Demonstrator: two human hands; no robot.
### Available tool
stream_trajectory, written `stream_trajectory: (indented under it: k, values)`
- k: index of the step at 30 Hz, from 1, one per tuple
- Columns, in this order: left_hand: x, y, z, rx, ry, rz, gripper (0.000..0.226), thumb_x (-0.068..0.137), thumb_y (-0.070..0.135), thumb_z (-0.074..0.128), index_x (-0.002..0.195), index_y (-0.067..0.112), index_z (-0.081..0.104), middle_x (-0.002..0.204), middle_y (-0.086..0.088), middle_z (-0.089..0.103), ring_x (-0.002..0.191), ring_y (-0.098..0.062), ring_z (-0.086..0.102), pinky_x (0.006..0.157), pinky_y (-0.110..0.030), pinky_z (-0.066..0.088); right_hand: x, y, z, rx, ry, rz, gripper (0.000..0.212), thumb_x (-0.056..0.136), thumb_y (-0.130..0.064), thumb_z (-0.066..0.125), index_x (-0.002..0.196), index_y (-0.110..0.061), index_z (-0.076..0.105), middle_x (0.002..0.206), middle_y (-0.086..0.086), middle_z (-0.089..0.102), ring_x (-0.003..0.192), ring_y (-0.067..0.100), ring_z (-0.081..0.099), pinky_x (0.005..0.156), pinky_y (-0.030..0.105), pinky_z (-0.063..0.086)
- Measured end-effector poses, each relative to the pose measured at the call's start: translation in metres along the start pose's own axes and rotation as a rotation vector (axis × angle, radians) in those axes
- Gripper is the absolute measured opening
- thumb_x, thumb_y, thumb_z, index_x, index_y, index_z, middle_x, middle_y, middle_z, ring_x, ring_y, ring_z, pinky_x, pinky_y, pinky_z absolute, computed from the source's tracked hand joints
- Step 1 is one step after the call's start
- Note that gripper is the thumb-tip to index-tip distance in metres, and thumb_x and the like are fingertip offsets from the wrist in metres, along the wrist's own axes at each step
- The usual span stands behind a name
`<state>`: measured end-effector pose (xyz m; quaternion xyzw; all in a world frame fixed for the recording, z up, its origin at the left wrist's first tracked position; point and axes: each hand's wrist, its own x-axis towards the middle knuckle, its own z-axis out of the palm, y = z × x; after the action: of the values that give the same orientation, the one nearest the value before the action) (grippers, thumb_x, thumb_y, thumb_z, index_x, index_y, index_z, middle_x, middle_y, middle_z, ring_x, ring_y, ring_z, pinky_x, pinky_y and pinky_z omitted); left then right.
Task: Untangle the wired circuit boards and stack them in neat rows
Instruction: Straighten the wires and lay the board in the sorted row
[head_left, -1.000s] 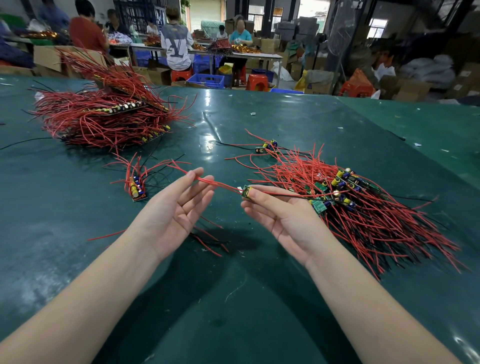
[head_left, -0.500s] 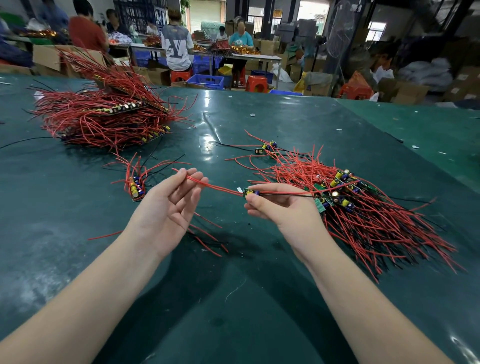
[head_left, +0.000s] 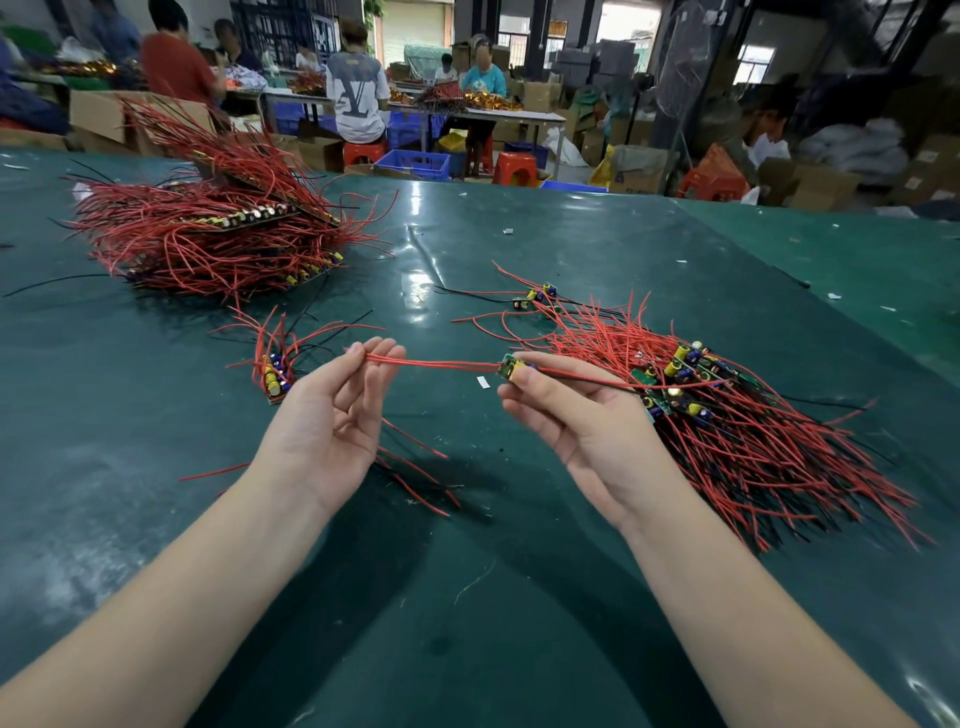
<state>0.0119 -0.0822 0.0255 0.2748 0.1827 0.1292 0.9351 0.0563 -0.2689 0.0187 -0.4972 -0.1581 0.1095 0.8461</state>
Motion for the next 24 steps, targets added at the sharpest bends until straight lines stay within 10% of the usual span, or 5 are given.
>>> stream_trajectory:
  k: [11, 19, 24]
  values:
    - [0.002, 0.005, 0.002, -0.03, -0.069, -0.059, 0.011, 0.086, 0.009, 0.061, 0.087, 0.002, 0.07, 0.08, -0.005, 0.072, 0.077, -0.013, 0.073, 0.053, -0.011, 0.052, 0.002, -0.008, -0.001, 0.145, 0.014, 0.064, 0.016, 0.069, -0.01, 0.071, 0.084, -0.008, 0.076, 0.088, 0.019, 0.073, 0.081, 0.03, 0.073, 0.068, 0.031, 0.059]
    - [-0.006, 0.008, 0.003, -0.156, -0.243, -0.122, 0.037, 0.039, -0.006, 0.083, 0.075, -0.003, 0.074, 0.077, -0.006, 0.071, 0.065, -0.014, 0.071, 0.048, -0.01, 0.05, 0.003, -0.008, -0.003, 0.194, 0.04, 0.154, 0.014, 0.068, -0.01, 0.07, 0.082, -0.007, 0.076, 0.085, 0.018, 0.073, 0.077, 0.026, 0.073, 0.064, 0.028, 0.059]
    - [-0.001, 0.006, 0.003, -0.016, -0.166, -0.025, 0.01, 0.07, 0.012, 0.069, 0.075, 0.006, 0.076, 0.08, -0.002, 0.072, 0.077, -0.011, 0.072, 0.055, -0.01, 0.052, 0.004, -0.009, -0.006, 0.213, 0.039, 0.172, 0.014, 0.068, -0.009, 0.071, 0.08, -0.008, 0.078, 0.085, 0.016, 0.074, 0.077, 0.024, 0.073, 0.064, 0.026, 0.058]
